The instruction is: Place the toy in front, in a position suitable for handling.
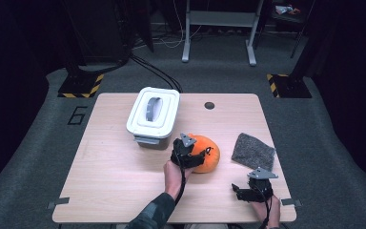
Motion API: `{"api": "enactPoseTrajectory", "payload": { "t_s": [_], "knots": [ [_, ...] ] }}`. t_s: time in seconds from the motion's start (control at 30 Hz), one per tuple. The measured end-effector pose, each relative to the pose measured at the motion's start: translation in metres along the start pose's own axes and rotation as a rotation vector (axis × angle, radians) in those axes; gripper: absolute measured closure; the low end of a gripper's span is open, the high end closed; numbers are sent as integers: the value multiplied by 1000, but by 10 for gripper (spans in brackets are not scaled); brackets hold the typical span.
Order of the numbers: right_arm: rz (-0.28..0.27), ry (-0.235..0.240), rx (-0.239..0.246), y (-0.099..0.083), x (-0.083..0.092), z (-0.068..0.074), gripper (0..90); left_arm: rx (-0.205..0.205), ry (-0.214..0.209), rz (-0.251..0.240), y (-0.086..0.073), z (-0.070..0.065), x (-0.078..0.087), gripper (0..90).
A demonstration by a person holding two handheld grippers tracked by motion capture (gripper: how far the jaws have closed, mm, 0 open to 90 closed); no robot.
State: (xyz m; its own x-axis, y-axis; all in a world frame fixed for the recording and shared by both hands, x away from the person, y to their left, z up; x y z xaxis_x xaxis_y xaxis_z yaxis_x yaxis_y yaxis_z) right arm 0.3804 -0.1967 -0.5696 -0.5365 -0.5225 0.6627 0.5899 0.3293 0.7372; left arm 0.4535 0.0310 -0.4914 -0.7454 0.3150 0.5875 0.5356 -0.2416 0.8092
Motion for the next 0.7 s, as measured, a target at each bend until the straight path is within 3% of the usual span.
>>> {"api": "enactPoseTrajectory", "payload": {
  "t_s": [0.07, 0.33, 0.47, 0.7],
  "knots": [
    [1, 0, 0, 0, 0, 0, 128, -5, 4, -3, -1, 2, 3, 300],
    [-1, 0, 0, 0, 0, 0, 131, -14, -51, -20, -5, 7, 22, 225],
    [-2, 2, -1, 0, 0, 0, 135, -44, -75, -32, -10, 11, 33, 197],
    [0, 5, 3, 0, 0, -1, 136, -37, -106, -20, -26, 29, 43, 188]
  ]
}}
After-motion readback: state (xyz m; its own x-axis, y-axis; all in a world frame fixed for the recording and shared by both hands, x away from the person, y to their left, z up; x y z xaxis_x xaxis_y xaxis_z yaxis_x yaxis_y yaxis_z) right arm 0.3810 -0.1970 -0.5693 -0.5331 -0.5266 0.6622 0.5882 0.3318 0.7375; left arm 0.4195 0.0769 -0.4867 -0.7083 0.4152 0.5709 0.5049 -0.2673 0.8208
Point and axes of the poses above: each handheld gripper's, and its own axes: x roughly backward along the jaws, y roughly out of its top, z roughly to its left, the point moved 6 cm from there along -x, roughly forward along the jaws, and after that the axes turned 11 degrees about y, right-handed, at the moved point
